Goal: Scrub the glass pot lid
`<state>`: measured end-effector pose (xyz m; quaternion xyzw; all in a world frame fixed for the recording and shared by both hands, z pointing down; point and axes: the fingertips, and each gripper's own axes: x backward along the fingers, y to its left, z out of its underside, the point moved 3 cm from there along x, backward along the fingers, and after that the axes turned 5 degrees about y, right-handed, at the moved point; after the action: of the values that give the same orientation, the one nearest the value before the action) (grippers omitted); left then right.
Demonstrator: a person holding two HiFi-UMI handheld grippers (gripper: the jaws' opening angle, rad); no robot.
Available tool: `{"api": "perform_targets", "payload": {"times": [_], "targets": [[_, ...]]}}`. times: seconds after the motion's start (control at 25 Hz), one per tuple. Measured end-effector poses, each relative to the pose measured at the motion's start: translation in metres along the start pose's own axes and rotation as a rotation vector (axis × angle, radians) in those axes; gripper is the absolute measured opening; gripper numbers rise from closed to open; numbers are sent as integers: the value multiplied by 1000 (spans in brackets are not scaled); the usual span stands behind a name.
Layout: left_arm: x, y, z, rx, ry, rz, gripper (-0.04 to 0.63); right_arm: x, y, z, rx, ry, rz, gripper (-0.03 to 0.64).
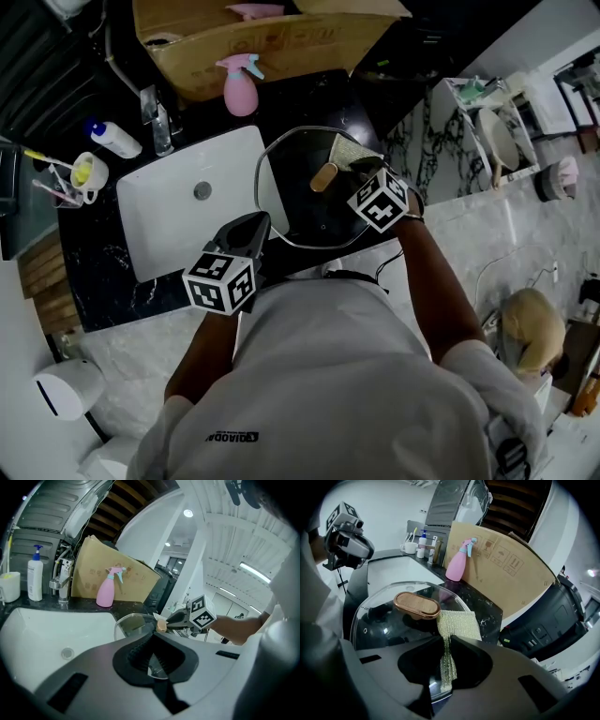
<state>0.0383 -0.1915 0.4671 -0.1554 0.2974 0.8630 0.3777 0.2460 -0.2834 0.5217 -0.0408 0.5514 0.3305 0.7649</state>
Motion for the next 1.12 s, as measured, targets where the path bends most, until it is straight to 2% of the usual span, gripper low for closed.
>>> {"api": "perform_targets", "payload": {"times": [0.48, 1.12], "targets": [[9, -1, 11, -37, 49, 88, 12, 18, 28, 22, -81, 54, 55, 81], [28, 12, 20, -118, 105, 192, 12, 33, 68, 24, -350, 70, 112, 81]]}}
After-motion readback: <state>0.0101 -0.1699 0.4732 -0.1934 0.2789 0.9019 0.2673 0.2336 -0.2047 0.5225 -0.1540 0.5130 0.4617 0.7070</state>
